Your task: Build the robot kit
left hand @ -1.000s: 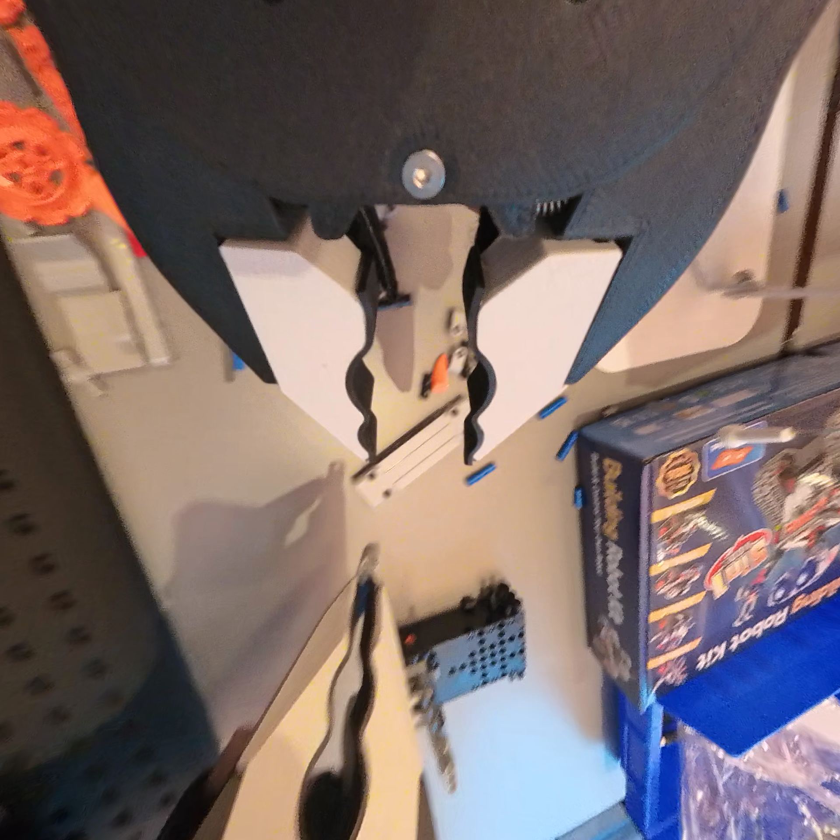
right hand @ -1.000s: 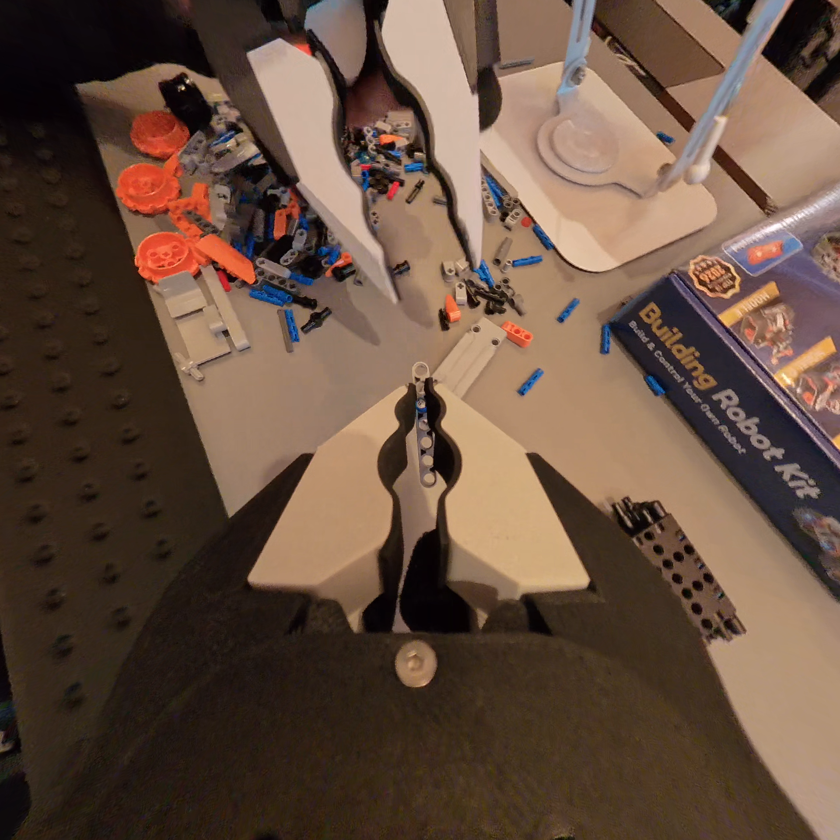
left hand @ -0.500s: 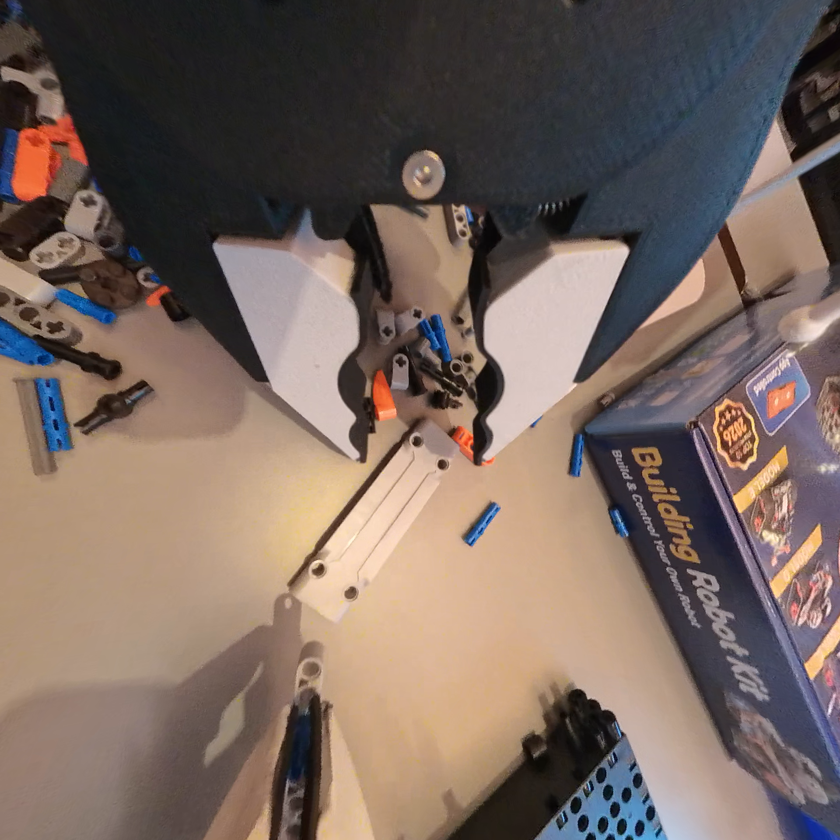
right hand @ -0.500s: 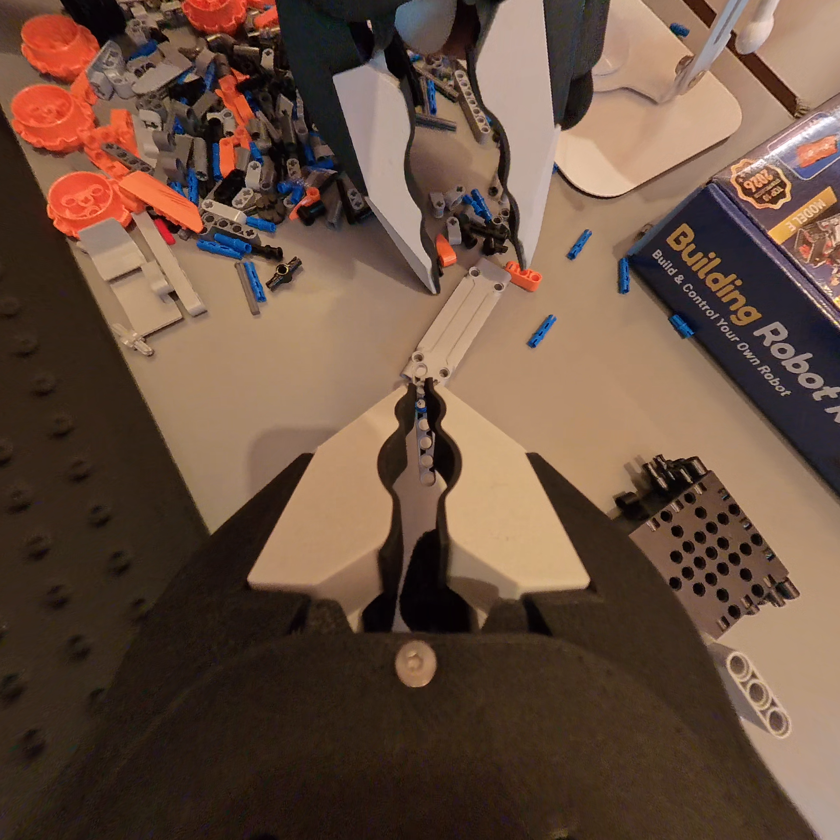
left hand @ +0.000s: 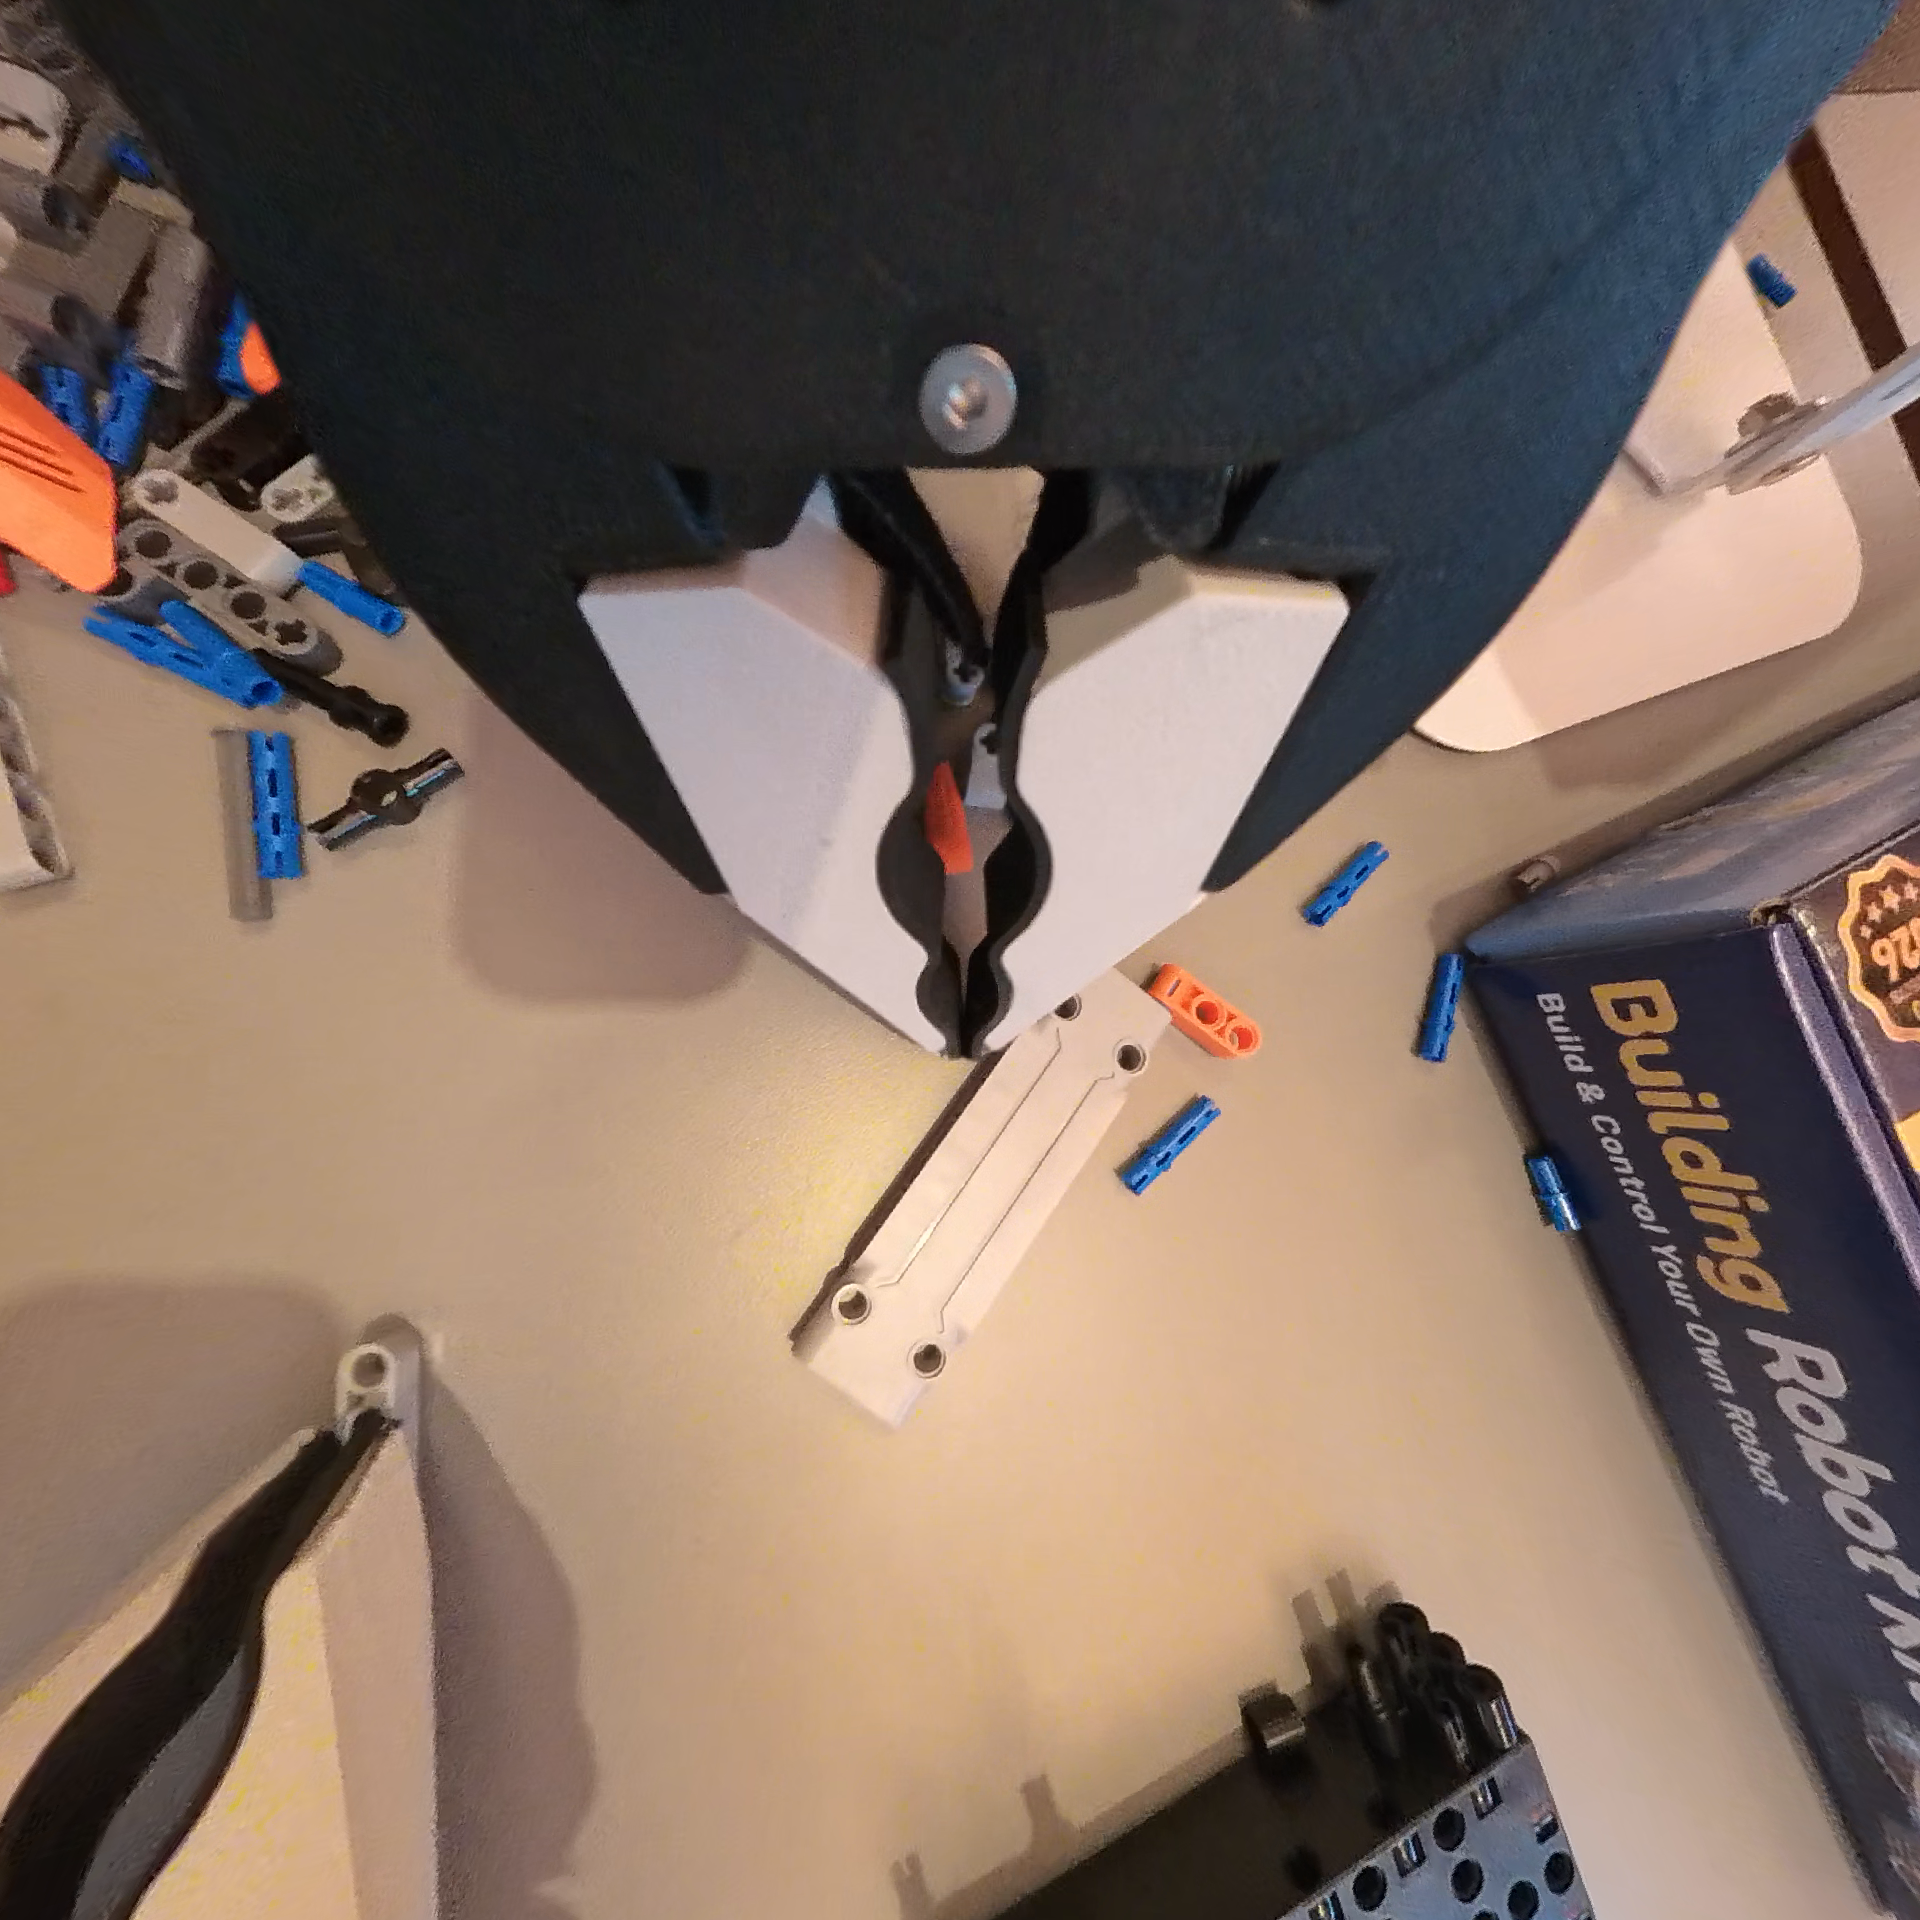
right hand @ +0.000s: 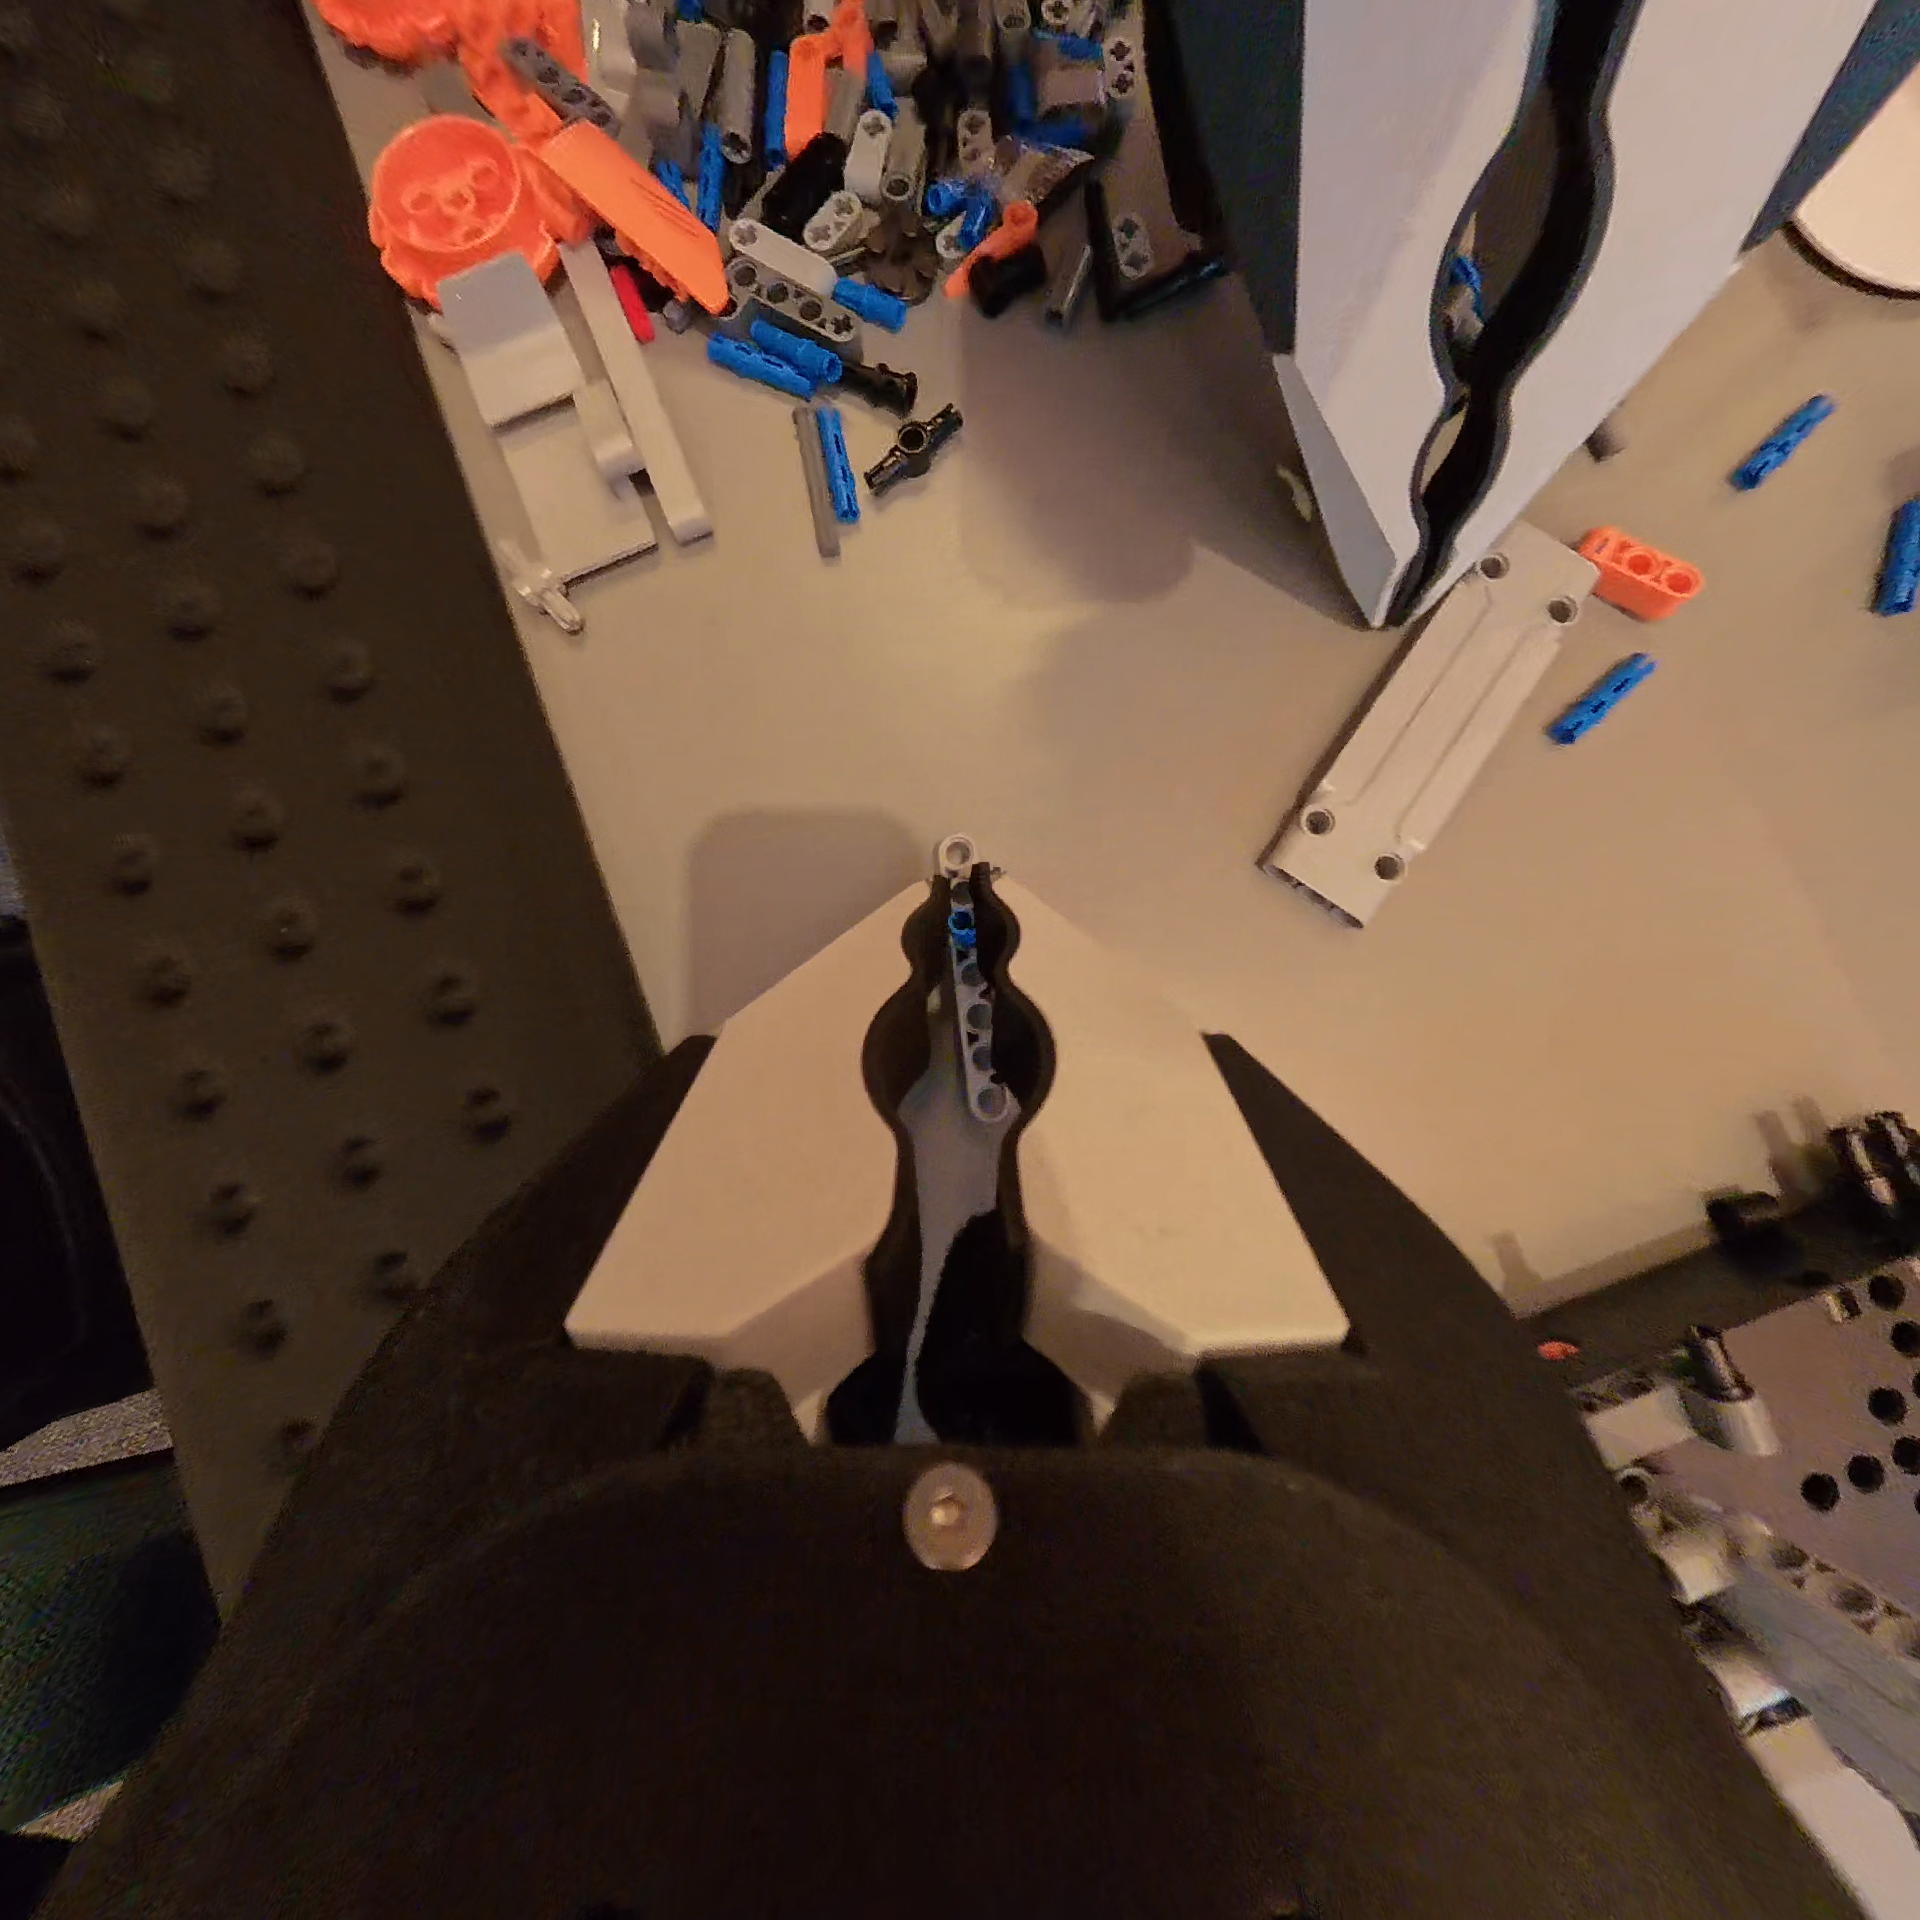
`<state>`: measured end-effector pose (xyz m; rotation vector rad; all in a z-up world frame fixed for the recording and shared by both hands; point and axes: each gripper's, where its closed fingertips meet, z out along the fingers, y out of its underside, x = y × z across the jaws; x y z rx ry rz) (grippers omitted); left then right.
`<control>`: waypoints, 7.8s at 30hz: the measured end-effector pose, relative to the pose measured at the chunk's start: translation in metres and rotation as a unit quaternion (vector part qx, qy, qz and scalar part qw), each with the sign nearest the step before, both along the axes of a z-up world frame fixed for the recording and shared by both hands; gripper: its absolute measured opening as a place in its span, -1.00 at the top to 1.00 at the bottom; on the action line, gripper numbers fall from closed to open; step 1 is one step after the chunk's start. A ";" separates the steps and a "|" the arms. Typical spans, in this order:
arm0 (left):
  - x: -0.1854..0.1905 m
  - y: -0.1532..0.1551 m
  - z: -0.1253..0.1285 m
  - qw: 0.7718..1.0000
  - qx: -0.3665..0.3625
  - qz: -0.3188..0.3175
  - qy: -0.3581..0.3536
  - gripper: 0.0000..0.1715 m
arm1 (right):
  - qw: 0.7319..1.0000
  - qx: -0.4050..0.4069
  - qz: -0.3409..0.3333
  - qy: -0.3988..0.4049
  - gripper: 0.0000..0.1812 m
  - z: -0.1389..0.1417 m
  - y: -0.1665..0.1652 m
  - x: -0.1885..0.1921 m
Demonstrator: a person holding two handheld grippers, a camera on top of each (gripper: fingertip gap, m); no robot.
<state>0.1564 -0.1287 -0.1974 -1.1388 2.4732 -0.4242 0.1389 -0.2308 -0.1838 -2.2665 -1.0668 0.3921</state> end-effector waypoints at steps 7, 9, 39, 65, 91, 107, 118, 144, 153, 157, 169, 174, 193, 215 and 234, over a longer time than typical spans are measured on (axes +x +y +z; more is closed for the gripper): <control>0.000 -0.002 0.009 1.000 -0.006 0.002 -0.015 1.00 | 1.000 -0.003 -0.004 0.009 0.82 0.007 0.001 -0.002; -0.002 0.002 0.016 1.000 -0.001 0.007 -0.023 1.00 | 1.000 0.001 -0.003 0.014 0.78 0.012 0.002 -0.002; -0.040 0.030 0.057 0.987 0.044 0.087 -0.127 0.78 | 0.991 0.010 -0.133 0.019 0.74 0.020 0.071 0.027; -0.031 -0.005 0.094 0.961 0.069 0.010 -0.268 0.92 | 0.929 -0.019 -0.044 0.367 0.76 0.103 0.057 0.004; -0.089 0.001 0.105 0.934 -0.154 0.145 -0.287 0.85 | 0.949 0.143 0.010 0.281 0.93 0.124 0.080 -0.047; -0.090 -0.010 0.092 0.933 -0.201 0.139 -0.264 0.92 | 0.961 0.200 0.027 0.189 0.88 0.105 0.083 -0.051; -0.090 -0.013 0.096 0.927 -0.223 0.136 -0.269 0.91 | 0.960 0.177 0.035 0.214 0.91 0.103 0.078 -0.055; -0.086 -0.030 0.126 0.888 -0.300 0.103 -0.332 0.91 | 0.921 0.137 0.055 0.360 0.94 0.129 0.069 -0.065; -0.087 -0.032 0.125 0.889 -0.298 0.094 -0.333 0.94 | 0.920 0.134 0.051 0.364 0.91 0.128 0.071 -0.064; -0.085 -0.028 0.122 0.891 -0.288 0.100 -0.337 0.95 | 0.924 0.139 0.041 0.355 0.83 0.127 0.074 -0.061; -0.087 -0.007 0.116 0.892 -0.277 0.135 -0.332 0.94 | 0.971 0.176 -0.047 0.154 0.79 0.104 0.067 0.007; -0.086 -0.005 0.109 0.895 -0.276 0.140 -0.322 0.94 | 0.985 0.131 -0.053 0.102 0.78 0.073 0.045 0.014; -0.085 -0.013 0.100 0.904 -0.271 0.129 -0.303 0.94 | 1.000 0.021 -0.004 -0.010 0.94 -0.009 0.001 0.003; -0.085 -0.023 0.082 0.911 -0.319 0.139 -0.221 0.94 | 0.970 -0.100 0.149 0.162 0.94 0.109 0.089 -0.067; -0.085 -0.022 0.080 0.907 -0.332 0.145 -0.215 0.94 | 0.973 -0.087 0.156 0.146 0.93 0.093 0.090 -0.073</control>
